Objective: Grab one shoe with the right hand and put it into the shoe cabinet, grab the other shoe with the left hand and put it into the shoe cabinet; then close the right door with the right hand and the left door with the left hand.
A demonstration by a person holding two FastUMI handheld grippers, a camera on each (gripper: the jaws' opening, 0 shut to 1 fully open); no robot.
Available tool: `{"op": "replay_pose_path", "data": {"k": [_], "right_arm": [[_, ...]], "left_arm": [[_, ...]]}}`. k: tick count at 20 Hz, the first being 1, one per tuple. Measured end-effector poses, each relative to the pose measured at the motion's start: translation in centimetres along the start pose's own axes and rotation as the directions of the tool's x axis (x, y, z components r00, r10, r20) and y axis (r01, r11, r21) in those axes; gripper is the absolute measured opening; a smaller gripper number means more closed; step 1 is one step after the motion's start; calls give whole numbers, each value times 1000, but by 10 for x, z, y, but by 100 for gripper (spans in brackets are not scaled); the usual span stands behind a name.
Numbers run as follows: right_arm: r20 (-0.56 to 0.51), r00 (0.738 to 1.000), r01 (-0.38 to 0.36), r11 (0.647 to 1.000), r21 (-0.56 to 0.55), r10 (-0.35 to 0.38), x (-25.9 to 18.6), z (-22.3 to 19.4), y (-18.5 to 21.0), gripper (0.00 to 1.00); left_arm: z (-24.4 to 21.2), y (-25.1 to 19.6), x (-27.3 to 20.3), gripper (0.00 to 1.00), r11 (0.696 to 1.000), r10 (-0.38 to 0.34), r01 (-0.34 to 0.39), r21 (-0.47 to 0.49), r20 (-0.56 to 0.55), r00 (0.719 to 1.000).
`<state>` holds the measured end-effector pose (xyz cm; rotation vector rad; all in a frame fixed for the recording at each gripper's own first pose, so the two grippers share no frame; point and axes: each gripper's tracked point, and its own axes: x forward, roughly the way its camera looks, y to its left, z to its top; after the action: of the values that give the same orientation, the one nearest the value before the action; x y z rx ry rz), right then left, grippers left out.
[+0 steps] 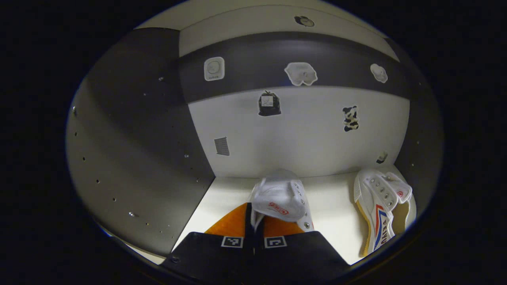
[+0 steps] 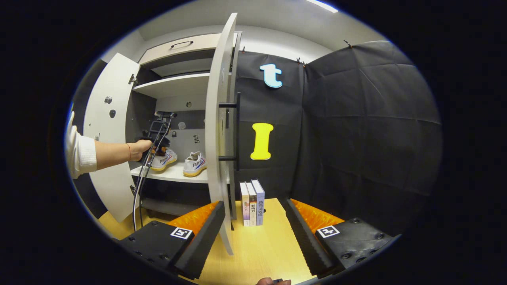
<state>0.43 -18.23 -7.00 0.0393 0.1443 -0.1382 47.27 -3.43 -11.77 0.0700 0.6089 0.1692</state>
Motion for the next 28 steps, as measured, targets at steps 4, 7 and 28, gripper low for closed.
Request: {"op": "replay_pose_path", "data": {"k": [4,7,28], "right_arm": [[-9,1000,30,999,10,-30,-2,-5,-13,98],[-8,999,40,999,21,-40,-3,-4,-17,98],[35,999,-37,998,55,35,-35,15,5,98]], "left_arm": [[-11,2,13,5,999,33,-33,9,-42,999],[-14,1,12,6,999,24,-22,33,-61,998],[-2,6,-145,92,992,-121,123,6,199,972]]}}
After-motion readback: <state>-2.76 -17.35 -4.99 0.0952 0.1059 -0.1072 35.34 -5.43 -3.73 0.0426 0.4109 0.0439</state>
